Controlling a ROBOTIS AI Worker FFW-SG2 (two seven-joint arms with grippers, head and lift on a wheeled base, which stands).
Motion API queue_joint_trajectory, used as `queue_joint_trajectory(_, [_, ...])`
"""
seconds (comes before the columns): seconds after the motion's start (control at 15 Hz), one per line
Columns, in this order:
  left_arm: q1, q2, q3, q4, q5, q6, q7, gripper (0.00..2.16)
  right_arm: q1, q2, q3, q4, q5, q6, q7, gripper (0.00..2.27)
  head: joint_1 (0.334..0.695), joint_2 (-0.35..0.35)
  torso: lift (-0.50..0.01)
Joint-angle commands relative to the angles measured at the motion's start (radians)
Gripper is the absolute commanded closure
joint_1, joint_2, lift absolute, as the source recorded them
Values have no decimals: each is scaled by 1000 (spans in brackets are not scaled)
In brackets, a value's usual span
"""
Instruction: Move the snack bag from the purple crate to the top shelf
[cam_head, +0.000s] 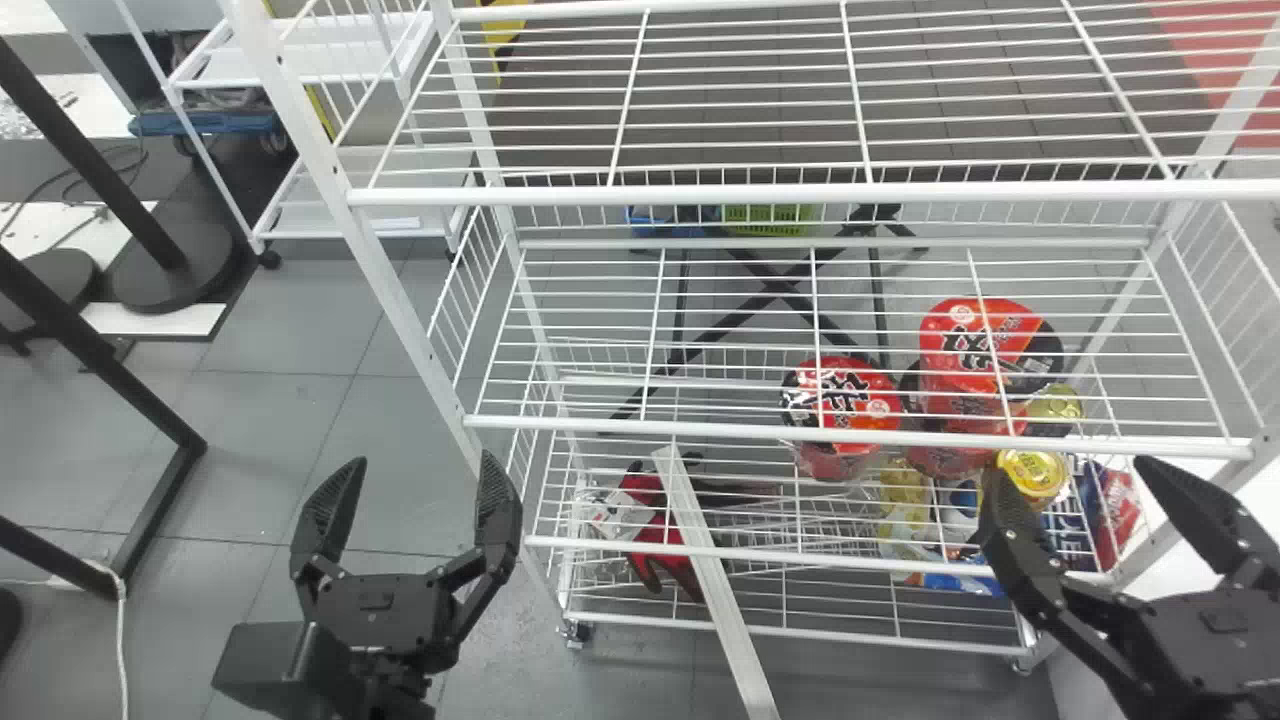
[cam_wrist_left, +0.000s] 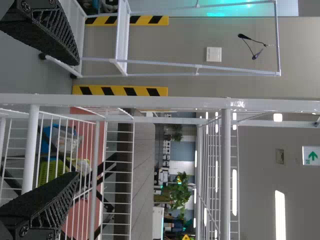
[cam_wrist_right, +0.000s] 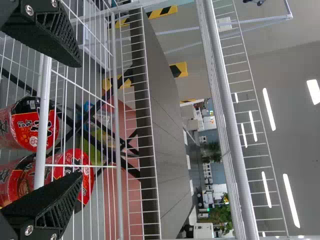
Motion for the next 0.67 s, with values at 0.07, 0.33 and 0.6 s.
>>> queue_joint_trajectory(0.07, [-2, 0, 0, 4, 0, 0, -1, -2, -2, 0, 0, 1, 5, 0, 0, 16, 695, 130, -296])
queue_joint_trajectory(0.33, [-7, 0, 0, 10, 2, -3, -1, -2, -4, 0, 0, 4, 5, 0, 0, 16, 695, 130, -312])
queue_joint_trajectory(0.6, [-8, 0, 0, 12, 4, -3, -1, -2, -5, 0, 2, 9, 3, 0, 0, 16, 695, 130, -328])
